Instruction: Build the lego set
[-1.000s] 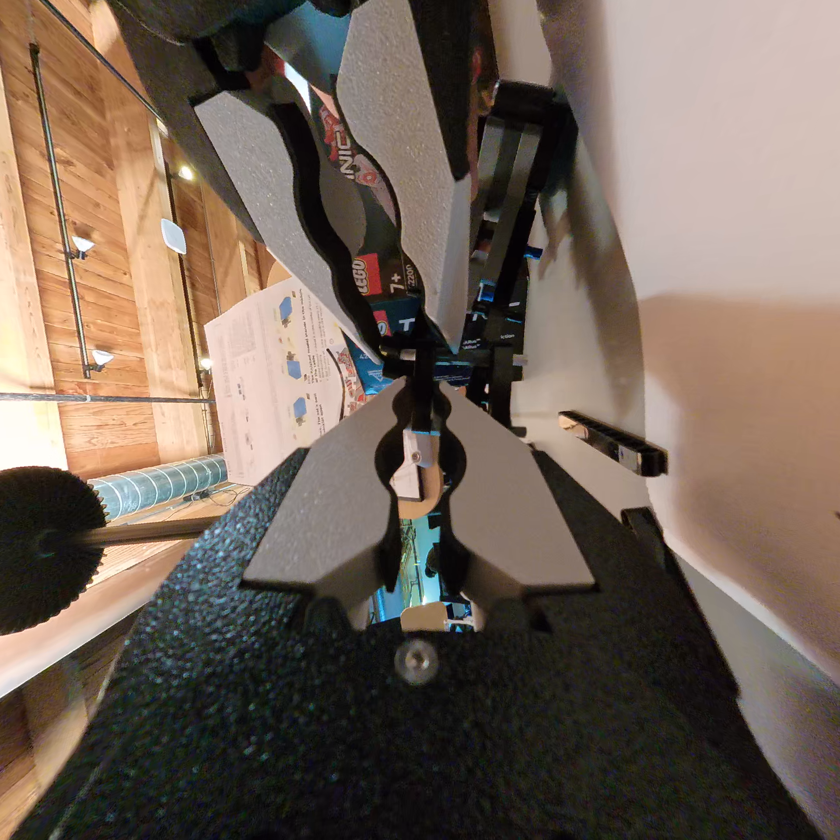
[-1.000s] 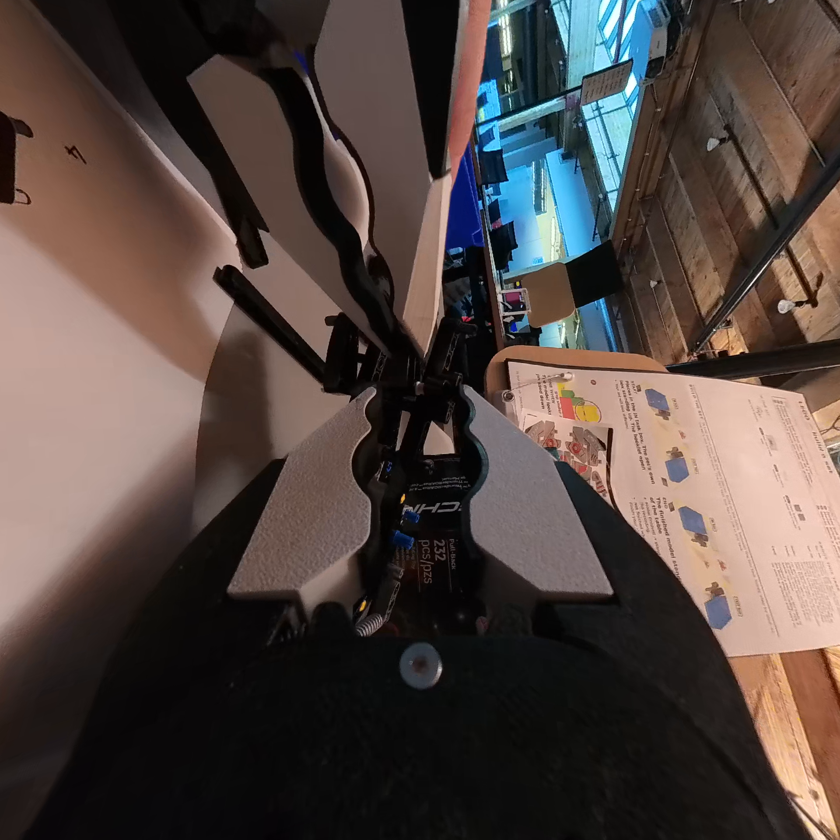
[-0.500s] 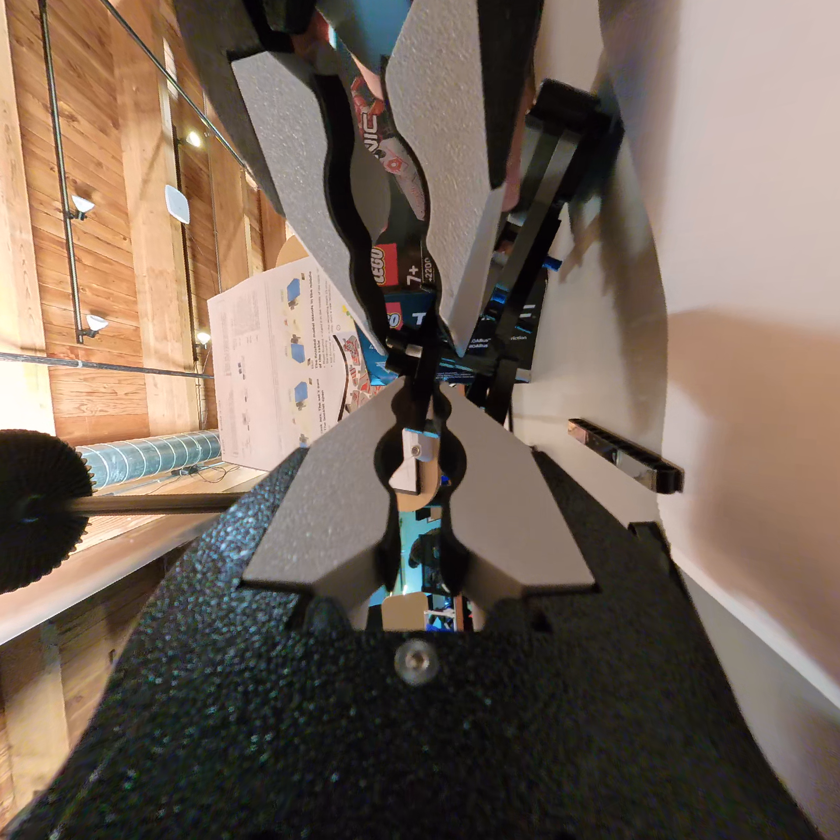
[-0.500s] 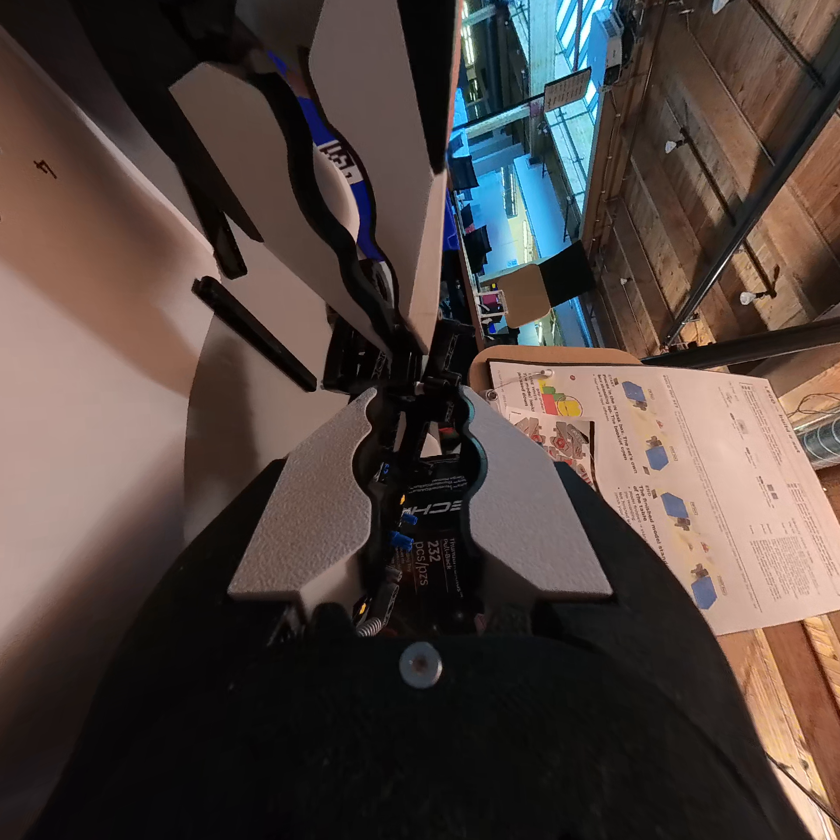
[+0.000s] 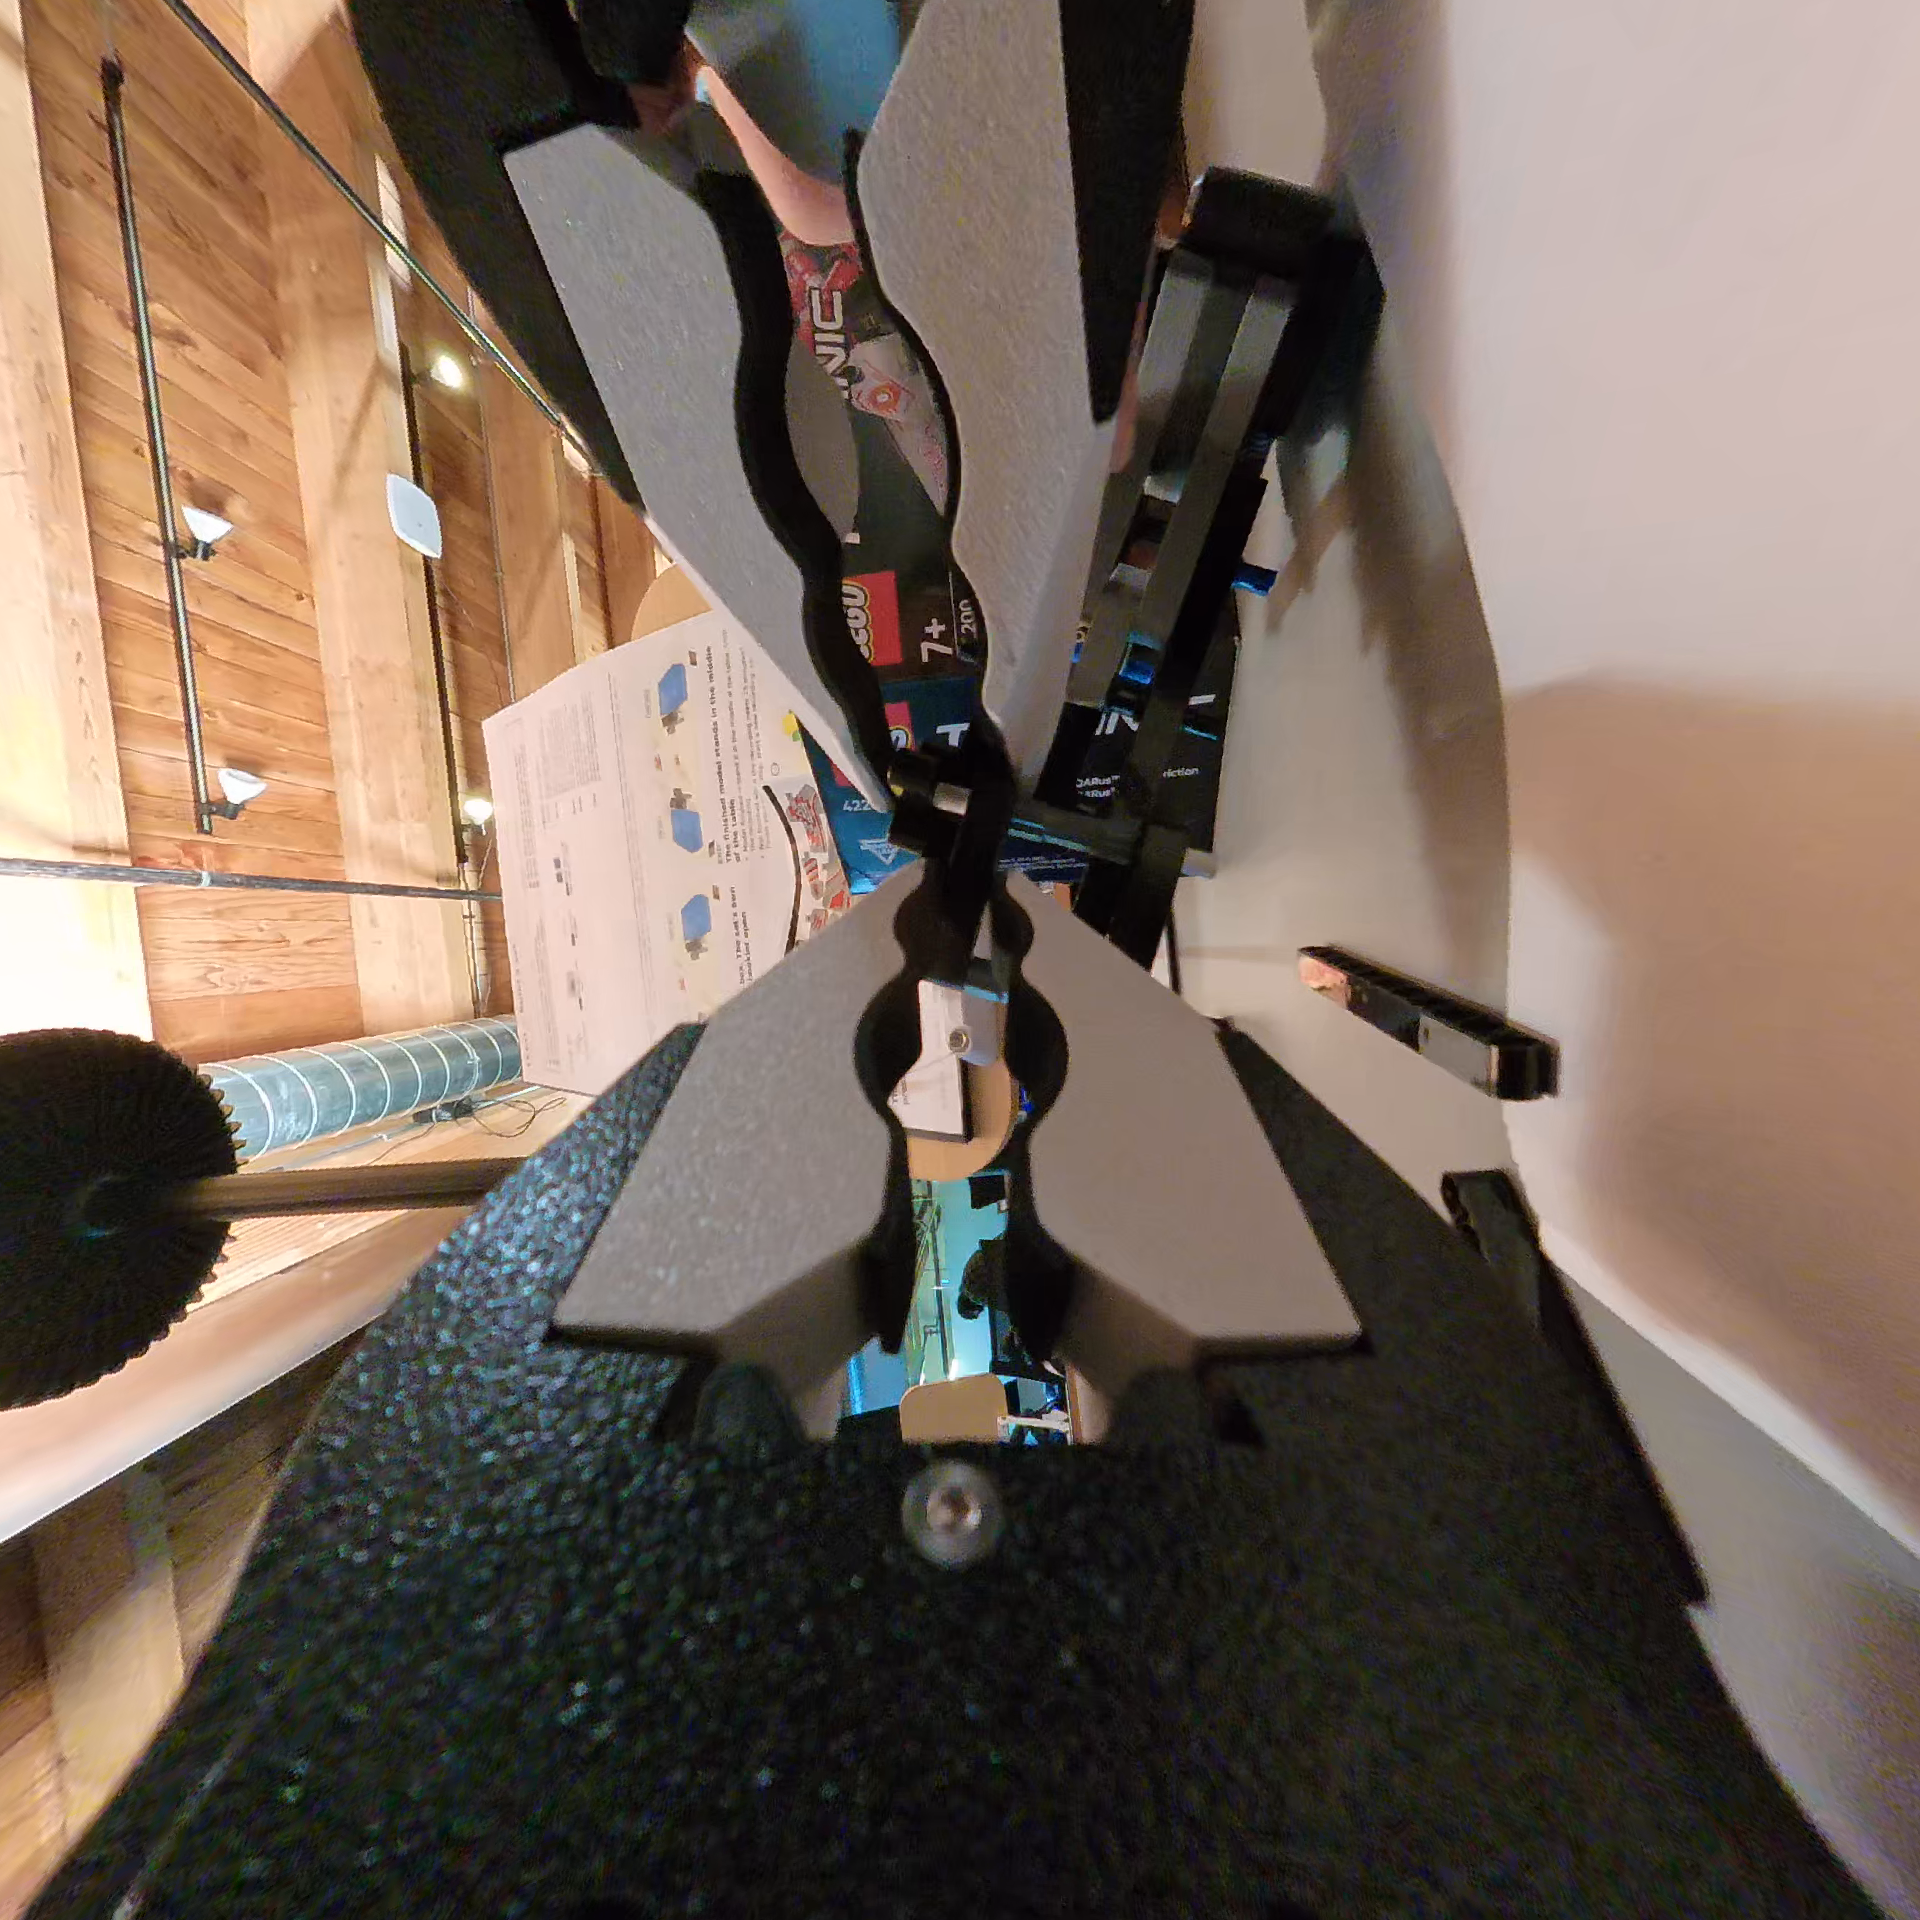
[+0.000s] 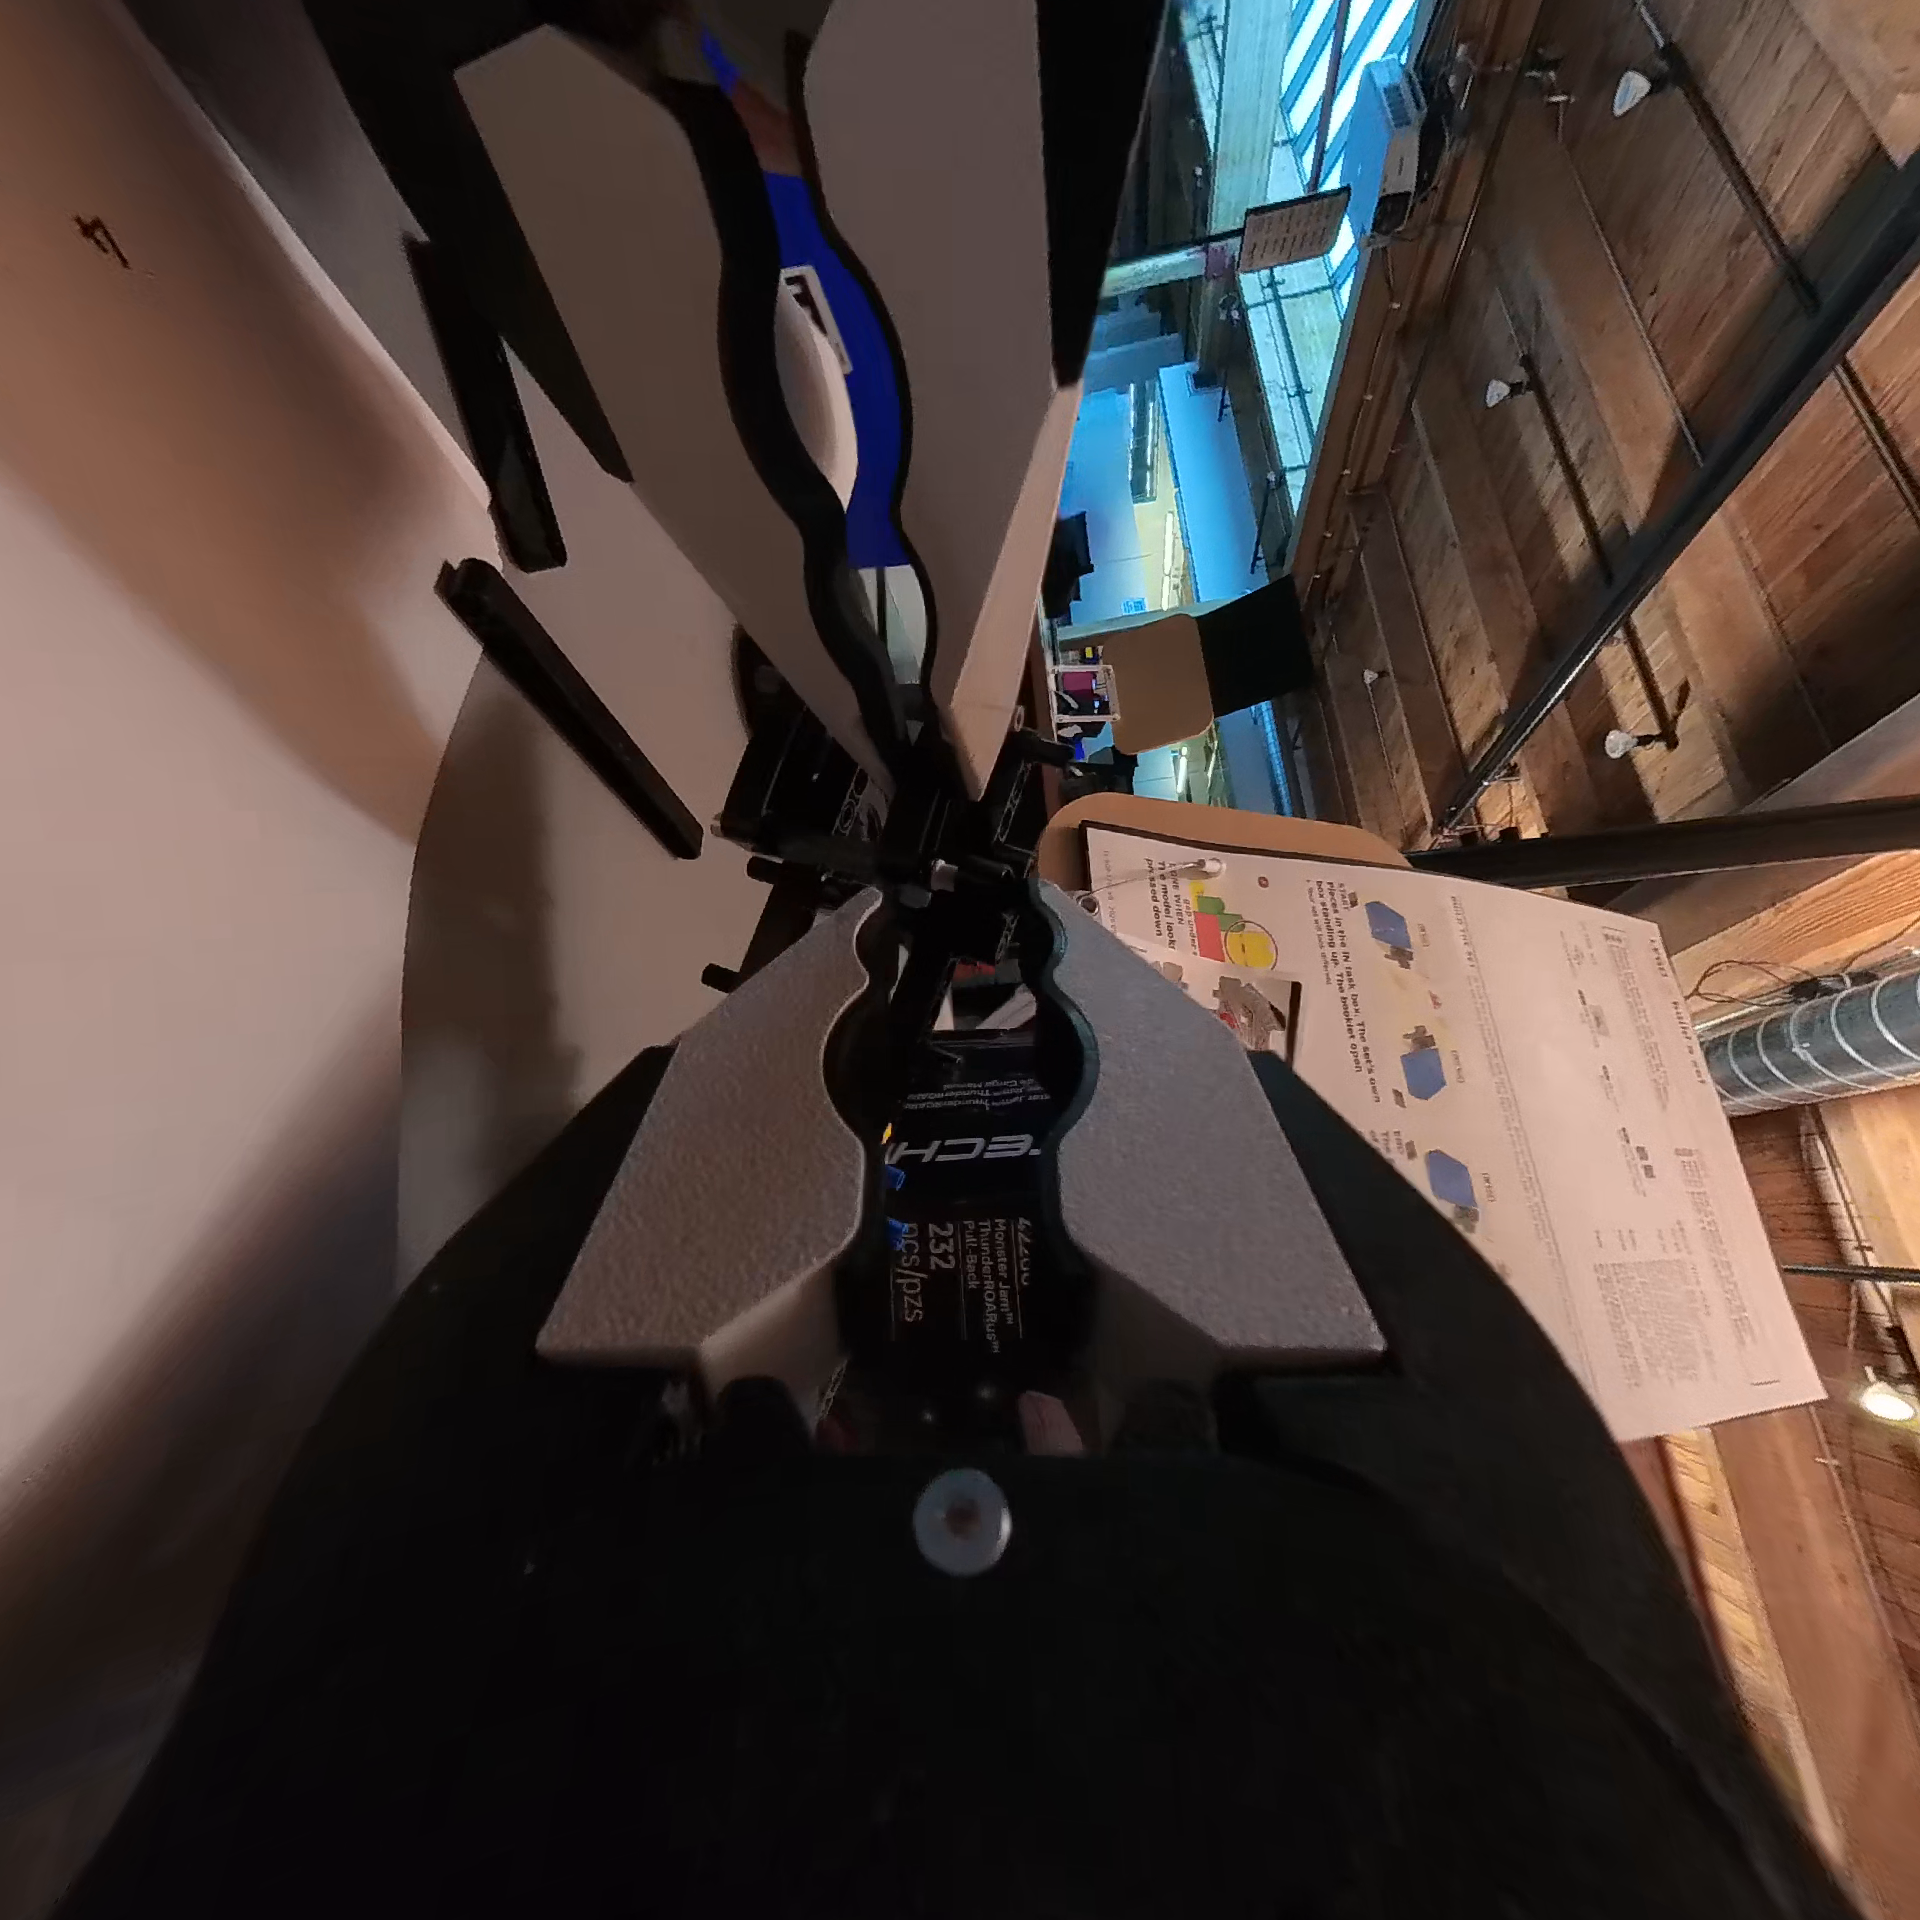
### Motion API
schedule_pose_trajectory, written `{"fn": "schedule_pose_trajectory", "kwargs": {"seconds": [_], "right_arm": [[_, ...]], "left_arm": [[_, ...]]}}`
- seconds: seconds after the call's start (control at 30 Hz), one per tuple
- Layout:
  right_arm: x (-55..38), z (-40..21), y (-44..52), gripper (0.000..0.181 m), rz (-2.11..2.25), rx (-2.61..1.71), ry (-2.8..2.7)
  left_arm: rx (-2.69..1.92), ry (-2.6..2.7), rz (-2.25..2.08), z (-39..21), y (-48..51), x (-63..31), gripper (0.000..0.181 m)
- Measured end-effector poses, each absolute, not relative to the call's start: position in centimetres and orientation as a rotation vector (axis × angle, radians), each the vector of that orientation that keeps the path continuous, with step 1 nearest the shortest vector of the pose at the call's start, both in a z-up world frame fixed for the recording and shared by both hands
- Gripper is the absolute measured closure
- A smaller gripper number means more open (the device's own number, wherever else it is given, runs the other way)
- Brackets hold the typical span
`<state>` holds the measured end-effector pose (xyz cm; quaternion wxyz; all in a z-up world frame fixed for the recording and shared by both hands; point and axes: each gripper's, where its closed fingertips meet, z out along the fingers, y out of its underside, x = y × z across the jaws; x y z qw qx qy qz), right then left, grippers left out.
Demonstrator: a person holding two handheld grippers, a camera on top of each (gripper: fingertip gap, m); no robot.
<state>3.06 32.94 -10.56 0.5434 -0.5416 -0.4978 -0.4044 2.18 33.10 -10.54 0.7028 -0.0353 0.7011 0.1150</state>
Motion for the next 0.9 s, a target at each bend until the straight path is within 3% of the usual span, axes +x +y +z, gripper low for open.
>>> {"fn": "schedule_pose_trajectory", "kwargs": {"seconds": [0.23,0.9], "right_arm": [[2.5,-10.5,32.8,0.15,-0.788,-1.315,-1.105],[2.3,-9.7,32.5,0.156,-0.795,-1.293,-1.092]], "left_arm": [[-0.108,1.546,0.201,-10.4,33.0,2.2,0.175],[-0.041,1.527,0.291,-9.8,32.9,1.9,0.175]]}}
